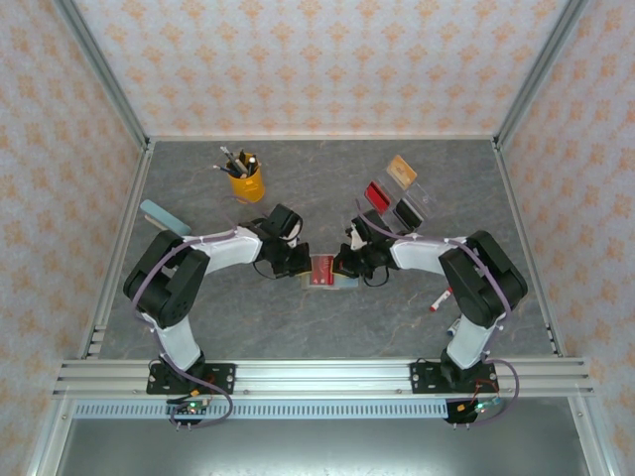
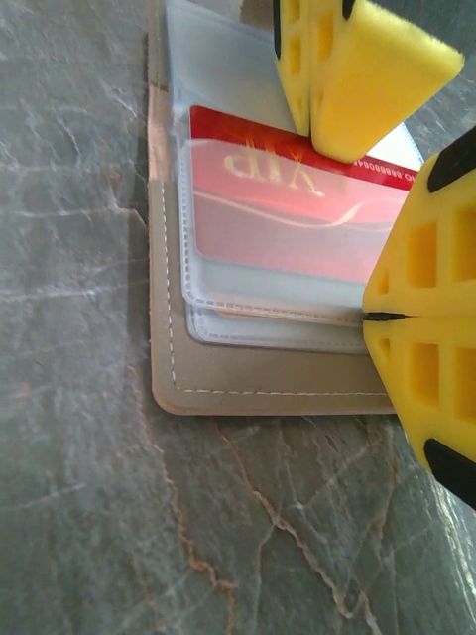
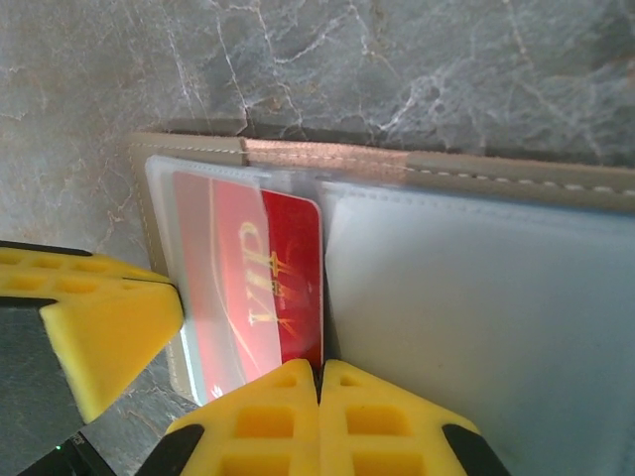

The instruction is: Take the credit cards out of the card holder

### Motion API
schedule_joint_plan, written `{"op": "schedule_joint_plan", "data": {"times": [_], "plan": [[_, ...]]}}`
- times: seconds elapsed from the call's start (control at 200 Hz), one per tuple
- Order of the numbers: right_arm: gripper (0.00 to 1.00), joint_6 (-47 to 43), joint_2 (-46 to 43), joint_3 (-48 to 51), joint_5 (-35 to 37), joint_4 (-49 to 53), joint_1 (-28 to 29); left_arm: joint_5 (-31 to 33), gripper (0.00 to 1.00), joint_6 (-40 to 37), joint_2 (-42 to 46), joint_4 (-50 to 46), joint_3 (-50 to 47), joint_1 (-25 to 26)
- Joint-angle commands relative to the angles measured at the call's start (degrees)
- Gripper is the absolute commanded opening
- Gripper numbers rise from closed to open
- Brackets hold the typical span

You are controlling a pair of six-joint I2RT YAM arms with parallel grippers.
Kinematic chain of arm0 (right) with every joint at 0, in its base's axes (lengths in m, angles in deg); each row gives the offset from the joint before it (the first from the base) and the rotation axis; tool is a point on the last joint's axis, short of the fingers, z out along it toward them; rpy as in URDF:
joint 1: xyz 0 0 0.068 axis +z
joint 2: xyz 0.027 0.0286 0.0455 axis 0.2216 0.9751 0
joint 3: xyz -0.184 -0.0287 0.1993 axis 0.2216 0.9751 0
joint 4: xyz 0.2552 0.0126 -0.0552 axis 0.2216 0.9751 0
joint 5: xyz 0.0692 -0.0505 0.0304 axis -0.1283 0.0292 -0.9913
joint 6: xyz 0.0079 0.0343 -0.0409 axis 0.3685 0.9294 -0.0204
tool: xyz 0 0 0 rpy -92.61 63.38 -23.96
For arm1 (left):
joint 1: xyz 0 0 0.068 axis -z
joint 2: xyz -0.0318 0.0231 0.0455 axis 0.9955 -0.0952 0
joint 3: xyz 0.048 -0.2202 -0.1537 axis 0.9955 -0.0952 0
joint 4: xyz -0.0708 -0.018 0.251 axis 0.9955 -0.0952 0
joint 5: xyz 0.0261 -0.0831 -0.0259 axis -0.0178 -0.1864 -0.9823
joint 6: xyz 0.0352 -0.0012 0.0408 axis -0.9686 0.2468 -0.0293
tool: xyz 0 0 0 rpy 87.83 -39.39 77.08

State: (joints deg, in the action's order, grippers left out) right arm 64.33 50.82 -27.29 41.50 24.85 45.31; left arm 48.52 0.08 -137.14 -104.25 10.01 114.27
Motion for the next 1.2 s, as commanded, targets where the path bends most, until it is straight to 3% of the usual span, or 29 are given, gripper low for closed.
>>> {"op": "schedule_joint_plan", "data": {"times": [0.0, 0.455, 0.601, 0.906, 1.196], "plan": [[0.00, -1.9, 0.4, -0.6, 3.4, 3.2, -0.6, 2.6, 0.03, -1.0, -2.0, -1.8, 0.0, 0.2], [0.00, -3.0, 0.2, -0.8, 4.2, 3.7, -1.4, 3.4, 0.02, -2.0, -2.9, -3.4, 0.6, 0.1], [0.00, -2.9, 0.6, -0.5, 3.2, 3.5, -1.4, -0.5, 0.03, -2.2, -1.4, -0.9, 1.3, 0.1], [0.24, -1.7, 1.4, 0.5, 1.8, 1.4, -1.5, -3.6, 0.04, -2.0, 0.3, 1.2, 3.3, 0.1], [0.27, -1.4, 2.1, 0.6, -0.2, -0.3, -1.5, -2.5, 0.03, -1.1, -2.6, 0.8, 3.4, 0.2]]}}
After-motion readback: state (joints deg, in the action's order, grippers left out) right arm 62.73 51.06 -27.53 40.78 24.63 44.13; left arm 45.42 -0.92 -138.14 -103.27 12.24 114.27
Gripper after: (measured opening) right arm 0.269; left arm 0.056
